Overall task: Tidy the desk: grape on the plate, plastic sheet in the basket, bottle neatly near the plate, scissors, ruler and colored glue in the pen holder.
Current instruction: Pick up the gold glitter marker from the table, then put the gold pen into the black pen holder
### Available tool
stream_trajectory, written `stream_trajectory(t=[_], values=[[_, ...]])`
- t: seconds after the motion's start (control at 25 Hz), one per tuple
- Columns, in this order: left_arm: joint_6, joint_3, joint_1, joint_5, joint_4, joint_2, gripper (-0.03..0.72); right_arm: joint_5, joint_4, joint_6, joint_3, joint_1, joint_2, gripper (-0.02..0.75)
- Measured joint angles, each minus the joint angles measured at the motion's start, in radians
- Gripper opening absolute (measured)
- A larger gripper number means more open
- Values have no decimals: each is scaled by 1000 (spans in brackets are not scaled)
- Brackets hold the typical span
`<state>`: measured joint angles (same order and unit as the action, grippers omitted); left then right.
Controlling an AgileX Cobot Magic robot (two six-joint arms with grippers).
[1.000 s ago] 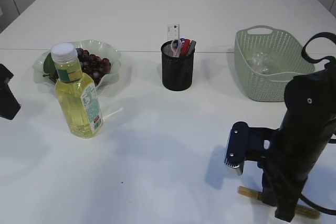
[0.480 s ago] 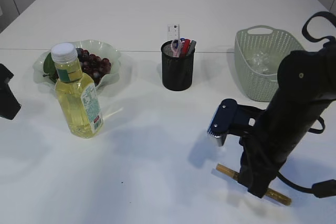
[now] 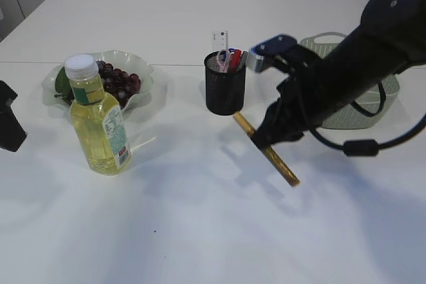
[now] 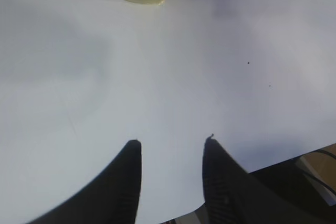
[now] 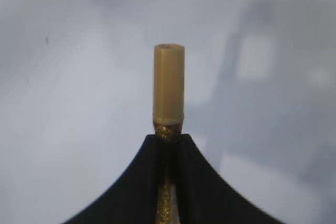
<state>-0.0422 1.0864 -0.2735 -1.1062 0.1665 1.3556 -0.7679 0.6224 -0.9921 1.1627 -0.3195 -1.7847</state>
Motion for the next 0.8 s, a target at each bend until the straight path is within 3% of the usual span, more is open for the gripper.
stream_trajectory(t=[0.08, 0.52, 0.6, 0.8], values=[[0, 0, 0, 0, 0, 0, 289, -2, 121, -44, 55, 35, -3, 83], [0, 0, 0, 0, 31, 0, 289, -61, 1035, -523, 182, 235, -71, 82], [0, 0, 0, 0, 36, 0, 289, -68, 1110, -596, 196, 246, -103, 82], [0, 0, 0, -8, 46, 0, 289, -135, 1139, -663, 281, 247, -205, 82]])
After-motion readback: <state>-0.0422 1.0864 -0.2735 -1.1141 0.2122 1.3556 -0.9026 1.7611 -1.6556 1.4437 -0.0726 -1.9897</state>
